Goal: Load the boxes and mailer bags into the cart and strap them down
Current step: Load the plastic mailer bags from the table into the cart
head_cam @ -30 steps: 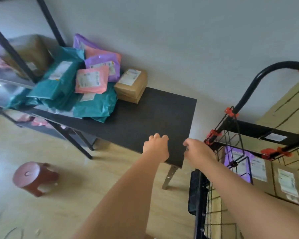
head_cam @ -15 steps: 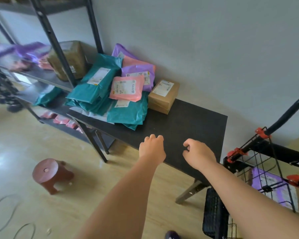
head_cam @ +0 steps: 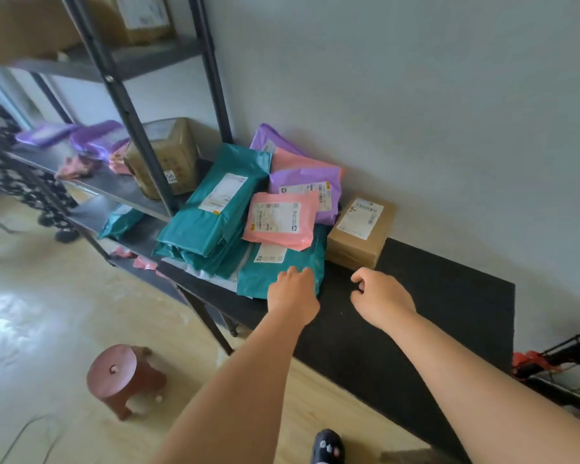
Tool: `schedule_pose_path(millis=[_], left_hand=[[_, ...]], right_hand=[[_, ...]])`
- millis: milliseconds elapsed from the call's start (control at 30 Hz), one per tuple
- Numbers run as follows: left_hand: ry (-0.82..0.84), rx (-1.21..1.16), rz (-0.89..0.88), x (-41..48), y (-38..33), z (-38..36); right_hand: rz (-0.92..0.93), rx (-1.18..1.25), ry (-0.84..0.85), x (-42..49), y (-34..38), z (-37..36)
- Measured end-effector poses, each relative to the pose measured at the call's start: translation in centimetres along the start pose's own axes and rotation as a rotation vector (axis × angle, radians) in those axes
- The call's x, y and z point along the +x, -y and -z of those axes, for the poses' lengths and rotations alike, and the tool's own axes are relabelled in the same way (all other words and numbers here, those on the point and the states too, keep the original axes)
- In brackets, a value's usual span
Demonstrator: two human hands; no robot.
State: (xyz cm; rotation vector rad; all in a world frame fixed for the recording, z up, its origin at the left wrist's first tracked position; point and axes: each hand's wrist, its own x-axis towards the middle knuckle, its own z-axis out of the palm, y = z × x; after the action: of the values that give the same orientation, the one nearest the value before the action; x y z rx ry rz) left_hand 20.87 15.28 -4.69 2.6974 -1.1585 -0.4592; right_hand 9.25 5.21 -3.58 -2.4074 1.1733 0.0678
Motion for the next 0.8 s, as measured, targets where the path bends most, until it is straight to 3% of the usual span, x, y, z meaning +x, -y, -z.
schedule_pose_path(millis=[233, 500, 800], left_hand=[[-0.054, -0.083, 0.036, 7.7, 0.1, 2.6], [-0.125, -0.243, 0.193, 13.8, 3.0, 3.6], [-0.136, -0.223, 0.106, 20.0, 6.0, 5.4]], right_hand=[[0.01, 0.059, -0.006, 8.4, 2.8, 2.0], [0.021, 0.111, 0.003, 13.4, 5.1, 1.1], [-0.099, 0.268, -0.054, 17.6, 8.6, 0.5]])
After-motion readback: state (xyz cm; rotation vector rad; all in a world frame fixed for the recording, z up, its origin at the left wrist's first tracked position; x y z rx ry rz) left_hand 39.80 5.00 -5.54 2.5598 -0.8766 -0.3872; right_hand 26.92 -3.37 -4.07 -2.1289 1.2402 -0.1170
